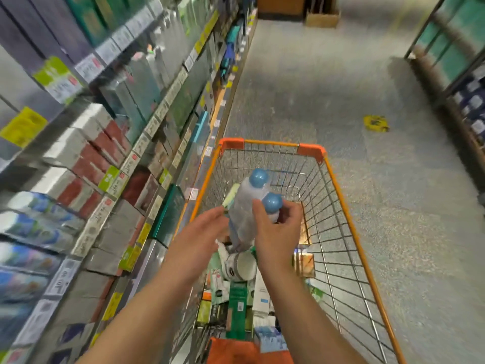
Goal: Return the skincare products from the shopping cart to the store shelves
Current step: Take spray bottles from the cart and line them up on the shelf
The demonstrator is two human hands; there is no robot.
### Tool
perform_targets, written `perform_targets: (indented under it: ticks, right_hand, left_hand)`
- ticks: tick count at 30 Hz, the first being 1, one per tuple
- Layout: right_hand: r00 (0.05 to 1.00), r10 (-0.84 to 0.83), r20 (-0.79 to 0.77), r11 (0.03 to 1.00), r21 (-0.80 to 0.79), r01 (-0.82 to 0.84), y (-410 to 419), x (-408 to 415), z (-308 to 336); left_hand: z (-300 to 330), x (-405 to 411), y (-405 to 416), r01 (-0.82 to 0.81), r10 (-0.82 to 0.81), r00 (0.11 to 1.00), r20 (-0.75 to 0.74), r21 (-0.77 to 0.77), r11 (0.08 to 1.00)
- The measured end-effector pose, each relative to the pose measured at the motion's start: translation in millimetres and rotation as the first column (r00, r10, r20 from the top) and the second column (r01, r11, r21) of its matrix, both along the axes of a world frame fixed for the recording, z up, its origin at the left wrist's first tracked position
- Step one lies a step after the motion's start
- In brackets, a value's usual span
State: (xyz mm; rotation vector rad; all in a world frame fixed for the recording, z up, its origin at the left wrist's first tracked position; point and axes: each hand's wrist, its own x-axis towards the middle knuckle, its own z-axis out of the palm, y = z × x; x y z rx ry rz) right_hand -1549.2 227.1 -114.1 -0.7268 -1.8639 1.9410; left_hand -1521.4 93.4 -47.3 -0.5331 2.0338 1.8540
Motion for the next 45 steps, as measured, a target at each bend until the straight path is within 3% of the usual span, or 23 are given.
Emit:
perform_targets:
  ticks: [5,9,13,18,23,33,38,43,45]
  right_hand:
    - [0.985,0.153,-0.08,0.986,0.085,-0.146,-20.6,43.5,77.2]
    - [0.952,0.251,-0.175,0.965,0.128,-0.231,-39.9,76.4,131.3]
    - [0.912,0.317,-0.26,0.949,0.09,-0.304,-63.4,100.8,176.3]
    - [0.829,0.451,-0.33,0.884,0.037,-0.465,-104.1,129.4,232.0]
    - [0.739,0.547,-0.394,0.812,0.036,-0.582,-144.8,149.7,268.1]
    - [0.554,0.735,-0.391,0.608,0.016,-0.794,-215.1,185.8,321.3]
    - [0.357,0.842,-0.405,0.419,0.073,-0.905,-251.2,206.4,333.0]
    - [0.237,0.897,-0.372,0.282,0.072,-0.957,-291.1,233.7,319.8]
    - [0.136,0.927,-0.348,0.189,0.121,-0.974,-306.1,247.7,317.3]
  left_hand:
    - [42.6,22.7,-31.3,0.0,-0.008,0.985,-0.174,-0.048,0.999]
    - [74.6,44.0,-52.7,0.001,0.01,0.952,-0.305,0.038,0.999]
    - [101.6,75.0,-75.9,-0.043,0.085,0.904,-0.419,0.108,0.993]
    - [136.3,122.5,-119.0,0.024,0.09,0.842,-0.532,0.205,0.979]
    - [166.7,160.9,-156.8,-0.027,0.159,0.803,-0.575,0.232,0.972]
    - [213.4,225.5,-217.7,-0.259,0.337,0.701,-0.629,0.216,0.941]
    - [239.3,263.4,-249.1,-0.384,0.408,0.6,-0.688,0.2,0.901]
    - [264.6,301.1,-285.6,-0.548,0.517,0.468,-0.717,0.224,0.806]
    - [275.0,316.9,-299.1,-0.59,0.542,0.412,-0.733,0.238,0.771]
